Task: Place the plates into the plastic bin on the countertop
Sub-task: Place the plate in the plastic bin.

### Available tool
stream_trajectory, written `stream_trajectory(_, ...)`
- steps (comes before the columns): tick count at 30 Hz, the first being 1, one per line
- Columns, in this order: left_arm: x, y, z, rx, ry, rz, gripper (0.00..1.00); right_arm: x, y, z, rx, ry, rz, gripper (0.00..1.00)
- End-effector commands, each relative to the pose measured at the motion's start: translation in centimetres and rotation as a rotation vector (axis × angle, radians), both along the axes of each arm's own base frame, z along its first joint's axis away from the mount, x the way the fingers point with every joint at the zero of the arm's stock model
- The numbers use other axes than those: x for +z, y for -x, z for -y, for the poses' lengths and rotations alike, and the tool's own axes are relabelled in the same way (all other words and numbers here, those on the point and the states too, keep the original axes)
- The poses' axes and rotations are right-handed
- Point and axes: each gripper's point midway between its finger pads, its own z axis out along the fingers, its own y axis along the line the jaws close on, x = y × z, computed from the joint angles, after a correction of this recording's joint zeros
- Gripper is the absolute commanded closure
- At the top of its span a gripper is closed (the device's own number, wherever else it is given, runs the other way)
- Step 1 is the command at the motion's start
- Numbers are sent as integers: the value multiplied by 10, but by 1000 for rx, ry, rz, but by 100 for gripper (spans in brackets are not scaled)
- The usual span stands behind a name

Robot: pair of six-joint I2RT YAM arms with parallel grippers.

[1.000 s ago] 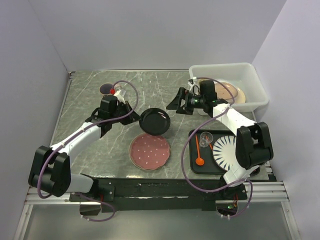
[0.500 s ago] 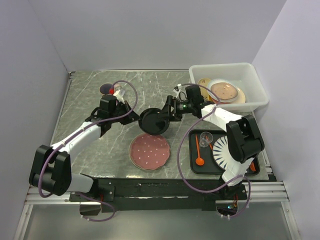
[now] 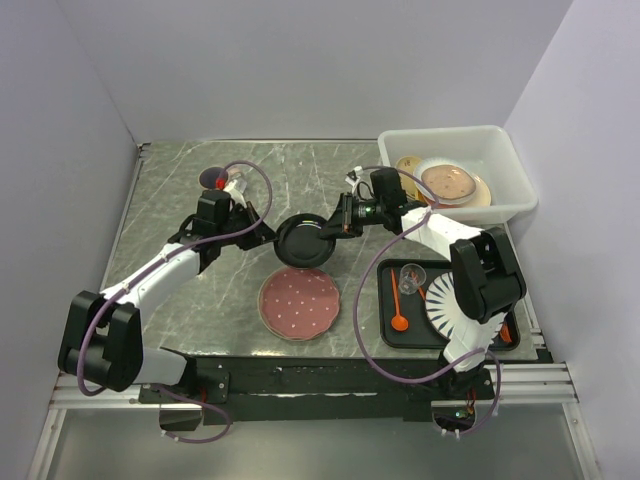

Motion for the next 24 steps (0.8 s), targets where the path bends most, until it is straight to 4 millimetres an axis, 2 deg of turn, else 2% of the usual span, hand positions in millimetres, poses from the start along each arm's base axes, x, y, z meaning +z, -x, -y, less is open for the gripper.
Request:
stream_trajectory(1,37,-8,9,-23,57,105,99,14,-3,-10,32,-27,71,100)
stream_trajectory(5,35,-7,8,-21,51,101,99,15,-2,-10,31,-29,66,100)
stream_trajectory(14,32,-3,8,-24,57,92,79,21,-4,-8,34,-15,101,100)
stream_trajectory(18,36,-1,4,-11,46,109,59,23,-6,-5,28,21,117,100)
stream_trajectory(21,41,0,2,-6,40,121,39,25,-9,-3,25,41,128,100)
stream_trajectory(23,44,2,1,-6,41,130,30,28,-11,-2,22,43,142,100)
stream_trajectory(24,45,2,0,-3,37,134,19,28,-12,-1,20,47,143,100)
